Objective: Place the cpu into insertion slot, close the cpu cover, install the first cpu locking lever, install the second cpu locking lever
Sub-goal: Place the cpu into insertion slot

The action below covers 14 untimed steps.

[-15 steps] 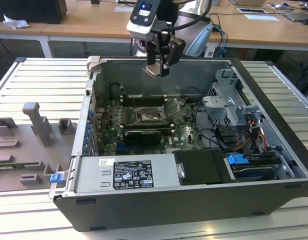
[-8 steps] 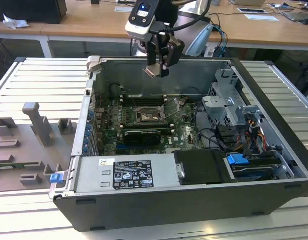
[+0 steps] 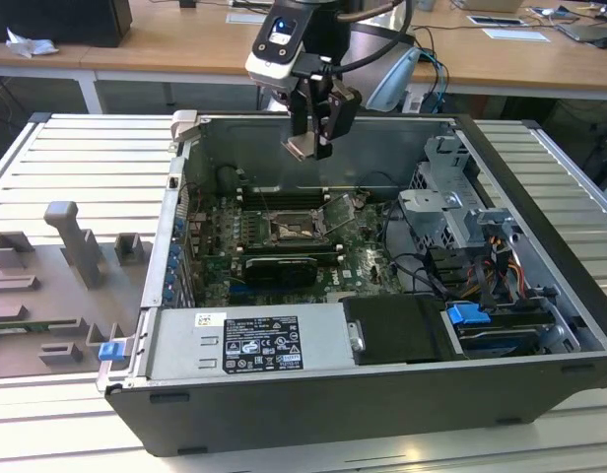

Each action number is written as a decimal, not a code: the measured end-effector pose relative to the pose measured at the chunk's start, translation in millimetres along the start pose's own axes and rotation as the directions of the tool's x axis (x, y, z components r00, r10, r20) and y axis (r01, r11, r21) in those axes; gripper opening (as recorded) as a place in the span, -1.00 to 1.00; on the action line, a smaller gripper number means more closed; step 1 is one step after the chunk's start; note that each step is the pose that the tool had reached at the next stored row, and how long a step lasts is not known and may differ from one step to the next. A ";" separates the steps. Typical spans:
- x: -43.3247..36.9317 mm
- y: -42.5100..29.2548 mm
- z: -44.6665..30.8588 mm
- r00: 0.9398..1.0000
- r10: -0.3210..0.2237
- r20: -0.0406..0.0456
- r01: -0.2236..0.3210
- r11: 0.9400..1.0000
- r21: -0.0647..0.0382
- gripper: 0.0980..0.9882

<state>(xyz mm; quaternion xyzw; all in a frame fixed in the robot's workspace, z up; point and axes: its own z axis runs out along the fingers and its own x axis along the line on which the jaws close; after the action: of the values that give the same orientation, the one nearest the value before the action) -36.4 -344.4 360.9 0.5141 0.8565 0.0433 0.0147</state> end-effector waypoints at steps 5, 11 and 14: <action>-0.1 -0.5 6.3 1.000 0.007 0.001 -0.007 1.000 0.000 0.00; -0.2 -0.8 9.7 1.000 0.018 0.002 -0.018 1.000 0.000 0.00; -0.2 -1.0 10.7 0.999 0.048 0.004 -0.048 0.999 -0.001 0.00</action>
<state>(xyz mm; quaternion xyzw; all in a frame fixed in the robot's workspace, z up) -36.4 -344.4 350.1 0.5345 0.8439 0.0429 0.0157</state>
